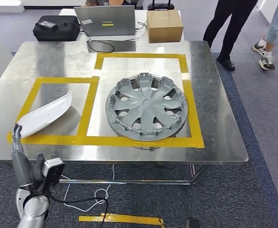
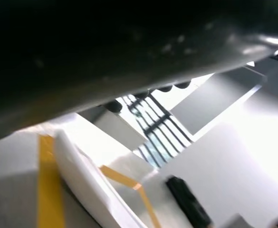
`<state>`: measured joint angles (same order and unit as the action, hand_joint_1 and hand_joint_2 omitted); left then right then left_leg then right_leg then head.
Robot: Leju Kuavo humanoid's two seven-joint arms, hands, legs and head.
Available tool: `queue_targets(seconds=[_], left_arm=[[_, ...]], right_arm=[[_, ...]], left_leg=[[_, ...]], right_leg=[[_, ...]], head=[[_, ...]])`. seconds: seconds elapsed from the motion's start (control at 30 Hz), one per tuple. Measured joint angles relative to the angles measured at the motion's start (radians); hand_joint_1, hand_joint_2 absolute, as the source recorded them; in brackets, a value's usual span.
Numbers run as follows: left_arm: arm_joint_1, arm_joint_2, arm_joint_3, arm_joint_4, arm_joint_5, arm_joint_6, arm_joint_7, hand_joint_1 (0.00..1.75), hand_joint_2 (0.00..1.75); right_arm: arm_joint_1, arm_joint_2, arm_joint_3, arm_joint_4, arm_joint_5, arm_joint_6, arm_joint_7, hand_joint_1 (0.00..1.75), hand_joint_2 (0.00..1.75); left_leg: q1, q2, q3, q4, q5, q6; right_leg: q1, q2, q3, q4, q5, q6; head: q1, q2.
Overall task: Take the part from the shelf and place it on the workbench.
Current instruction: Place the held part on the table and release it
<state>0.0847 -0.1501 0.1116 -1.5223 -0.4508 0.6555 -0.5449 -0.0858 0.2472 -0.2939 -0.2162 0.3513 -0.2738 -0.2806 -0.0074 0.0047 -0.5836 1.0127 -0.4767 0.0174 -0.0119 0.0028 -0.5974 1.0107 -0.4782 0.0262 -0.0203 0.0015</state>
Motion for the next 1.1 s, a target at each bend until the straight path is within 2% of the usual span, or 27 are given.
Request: queue_targets(seconds=[0.17,0.53,0.67,0.77,0.8,0.87,0.9,0.97,1.0,1.03,1.07,1.1], left_arm=[[0.024,-0.010,0.145,0.024,0.022,-0.015,-0.056,0.00,0.00],[0.026,-0.029,0.225,0.050,0.012,-0.007,-0.049,0.00,0.00],[0.021,-0.036,0.321,0.110,0.065,0.000,-0.062,0.00,0.00],[0.010,-0.038,0.421,0.194,0.121,-0.047,-0.075,0.00,0.00],[0.002,-0.038,0.459,0.233,0.128,-0.069,-0.077,0.00,0.00],[-0.017,-0.039,0.538,0.330,0.130,-0.112,-0.079,0.00,0.00],[-0.026,-0.039,0.579,0.385,0.128,-0.129,-0.079,0.00,0.00],[-0.042,-0.036,0.657,0.504,0.115,-0.144,-0.079,0.00,0.00],[-0.048,-0.033,0.694,0.566,0.104,-0.144,-0.079,0.00,0.00],[-0.053,-0.029,0.728,0.628,0.089,-0.142,-0.079,0.00,0.00],[-0.058,-0.024,0.759,0.690,0.074,-0.138,-0.079,0.00,0.00],[-0.062,-0.021,0.784,0.745,0.058,-0.134,-0.077,0.00,0.00]], right_arm=[[0.001,-0.002,-0.012,0.000,-0.002,0.001,0.002,0.00,0.00],[0.001,-0.003,-0.020,0.000,-0.002,0.001,0.005,0.00,0.00],[0.001,-0.003,-0.023,0.000,-0.002,0.001,0.011,0.00,0.00],[0.003,-0.003,-0.025,0.000,-0.002,0.003,0.016,0.00,0.00],[0.003,-0.004,-0.027,0.000,-0.002,0.004,0.017,0.00,0.00],[0.003,-0.005,-0.029,0.001,-0.002,0.008,0.022,0.00,0.00],[0.003,-0.006,-0.030,0.001,-0.002,0.010,0.024,0.00,0.00],[0.005,-0.009,-0.032,0.002,-0.003,0.016,0.030,0.00,0.00],[0.008,-0.012,-0.034,0.002,-0.003,0.018,0.033,0.00,0.00],[0.010,-0.014,-0.036,0.003,-0.004,0.019,0.036,0.00,0.00],[0.013,-0.017,-0.038,0.003,-0.004,0.020,0.039,0.00,0.00],[0.014,-0.018,-0.040,0.003,-0.004,0.021,0.041,0.00,0.00]], left_leg=[[0.000,0.000,0.000,0.000,0.000,0.000],[0.000,0.000,0.000,0.000,-0.001,0.001],[-0.001,0.000,0.001,0.002,-0.004,0.001],[-0.004,0.000,0.002,0.004,-0.006,0.014],[0.000,0.001,0.007,-0.005,-0.001,0.017],[0.008,0.005,0.020,-0.028,0.011,0.024],[0.012,0.007,0.025,-0.038,0.015,0.026],[0.012,0.011,0.027,-0.040,0.016,0.027],[0.012,0.012,0.026,-0.040,0.016,0.027],[0.012,0.012,0.026,-0.040,0.015,0.026],[0.013,0.012,0.027,-0.039,0.014,0.024],[0.014,0.012,0.027,-0.037,0.013,0.021]], right_leg=[[0.000,-0.001,0.000,0.000,-0.001,0.000],[0.000,-0.001,0.001,0.000,-0.001,0.000],[-0.001,0.001,0.002,-0.002,0.000,0.002],[-0.004,0.000,0.006,-0.008,0.003,0.008],[-0.003,0.000,0.006,-0.009,0.001,0.010],[0.000,0.000,-0.002,0.012,-0.020,0.015],[0.000,0.000,-0.019,0.050,-0.046,0.016],[-0.001,-0.001,-0.070,0.170,-0.109,0.022],[-0.002,-0.001,-0.091,0.219,-0.128,0.025],[-0.003,-0.002,-0.098,0.239,-0.129,0.027],[-0.004,-0.002,-0.085,0.219,-0.111,0.028],[-0.005,-0.003,-0.053,0.162,-0.080,0.028]], head=[[0.000,0.000],[0.000,0.000],[0.000,0.000],[-0.001,0.000],[-0.001,0.000],[0.002,0.000],[0.004,0.000],[0.007,0.000],[0.007,0.000],[0.006,0.000],[0.007,0.000],[0.007,0.000]])
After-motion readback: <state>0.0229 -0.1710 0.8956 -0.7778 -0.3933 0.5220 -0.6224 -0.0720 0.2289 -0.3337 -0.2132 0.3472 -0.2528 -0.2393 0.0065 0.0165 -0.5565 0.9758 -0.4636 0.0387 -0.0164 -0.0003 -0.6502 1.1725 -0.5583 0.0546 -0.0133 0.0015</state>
